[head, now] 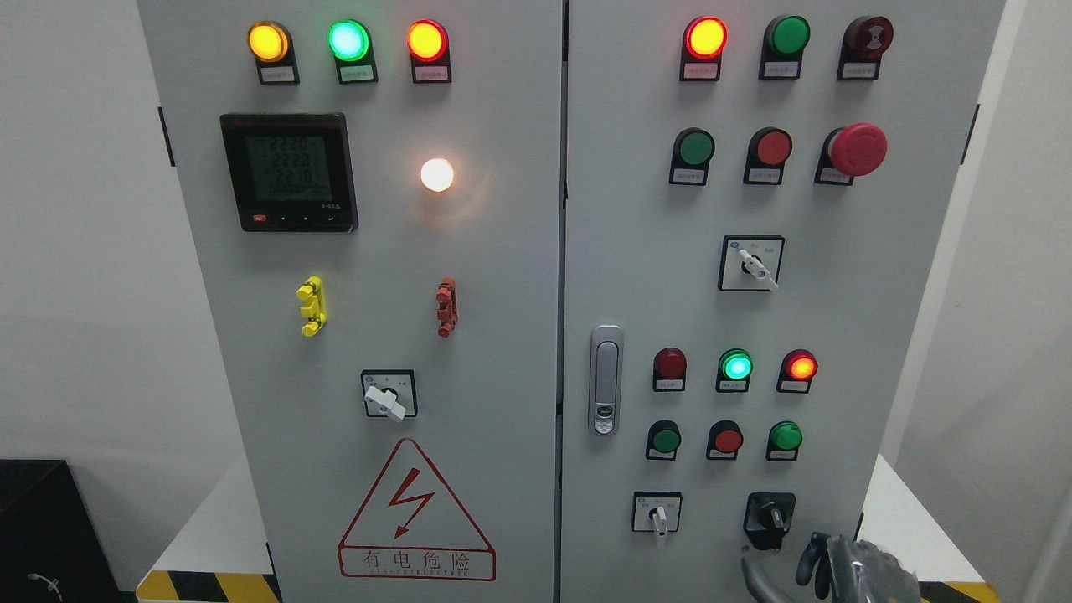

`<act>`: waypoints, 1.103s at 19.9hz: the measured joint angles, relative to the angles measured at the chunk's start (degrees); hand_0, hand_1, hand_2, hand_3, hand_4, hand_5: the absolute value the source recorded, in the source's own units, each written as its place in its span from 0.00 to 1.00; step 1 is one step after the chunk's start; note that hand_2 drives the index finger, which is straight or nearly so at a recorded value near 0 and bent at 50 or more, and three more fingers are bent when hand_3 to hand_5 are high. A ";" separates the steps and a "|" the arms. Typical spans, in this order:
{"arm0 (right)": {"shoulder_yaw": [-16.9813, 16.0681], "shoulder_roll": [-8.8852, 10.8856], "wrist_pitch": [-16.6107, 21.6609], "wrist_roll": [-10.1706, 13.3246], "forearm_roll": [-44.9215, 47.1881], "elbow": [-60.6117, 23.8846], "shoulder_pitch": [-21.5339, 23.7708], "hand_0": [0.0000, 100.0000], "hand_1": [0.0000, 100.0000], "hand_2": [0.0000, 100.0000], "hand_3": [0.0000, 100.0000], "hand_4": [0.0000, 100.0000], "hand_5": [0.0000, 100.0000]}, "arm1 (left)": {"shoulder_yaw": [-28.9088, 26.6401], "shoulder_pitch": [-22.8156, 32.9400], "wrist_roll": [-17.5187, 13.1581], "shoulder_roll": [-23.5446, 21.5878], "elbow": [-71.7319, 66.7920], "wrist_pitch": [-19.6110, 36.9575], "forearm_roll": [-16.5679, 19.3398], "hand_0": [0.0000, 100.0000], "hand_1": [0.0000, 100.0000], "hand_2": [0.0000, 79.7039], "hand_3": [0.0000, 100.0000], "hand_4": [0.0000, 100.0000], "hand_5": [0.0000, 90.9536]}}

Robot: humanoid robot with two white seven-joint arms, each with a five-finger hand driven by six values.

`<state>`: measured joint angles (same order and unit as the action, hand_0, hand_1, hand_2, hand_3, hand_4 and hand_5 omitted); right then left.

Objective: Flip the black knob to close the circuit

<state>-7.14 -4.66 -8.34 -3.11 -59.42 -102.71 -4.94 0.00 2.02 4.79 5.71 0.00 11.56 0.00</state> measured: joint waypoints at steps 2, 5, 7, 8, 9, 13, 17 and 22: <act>0.18 -0.32 0.30 0.37 3.70 -1.29 1.71 0.00 0.20 0.55 0.81 0.65 0.55 | 0.00 0.00 0.00 0.00 0.00 0.00 0.00 0.00 0.00 0.00 0.00 0.00 0.00; 0.52 -0.81 1.03 1.14 10.80 -3.18 4.88 0.00 0.19 0.50 0.77 0.61 0.48 | 0.00 0.00 0.00 0.00 0.00 0.00 0.00 0.00 0.00 0.00 0.00 0.00 0.00; 0.71 -1.08 3.21 2.08 16.45 -4.29 6.92 0.00 0.18 0.46 0.72 0.59 0.46 | 0.00 0.00 0.00 0.00 0.00 0.00 0.00 0.00 0.00 0.00 0.00 0.00 0.00; 0.79 -1.20 4.48 2.42 19.04 -4.77 7.85 0.00 0.18 0.43 0.69 0.58 0.44 | 0.00 0.00 0.00 0.00 0.00 0.00 0.00 0.00 0.00 0.00 0.00 0.00 0.00; 0.85 -1.31 5.81 2.61 21.74 -5.17 8.66 0.00 0.17 0.40 0.67 0.56 0.41 | 0.00 0.00 0.00 0.00 0.00 0.00 0.00 0.00 0.00 0.00 0.00 0.00 0.00; 0.97 -1.64 9.57 2.77 32.87 -6.55 11.89 0.00 0.15 0.25 0.49 0.42 0.28 | 0.00 0.00 0.00 0.00 0.00 0.00 0.00 0.00 0.00 0.00 0.00 0.00 0.00; 1.05 -1.81 13.94 2.03 45.41 -7.22 14.28 0.00 0.14 0.12 0.25 0.20 0.13 | 0.00 0.00 0.00 0.00 0.00 0.00 0.00 0.00 0.00 0.00 0.00 0.00 0.00; 1.22 -1.97 19.67 -2.25 53.92 -6.62 16.32 0.00 0.12 0.00 0.00 0.00 0.00 | 0.00 0.00 0.00 0.00 0.00 0.00 0.00 0.00 0.00 0.00 0.00 0.00 0.00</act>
<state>-5.92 -6.63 11.32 -5.36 -5.50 -109.32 11.38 0.00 2.02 4.79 5.71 0.00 11.56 0.00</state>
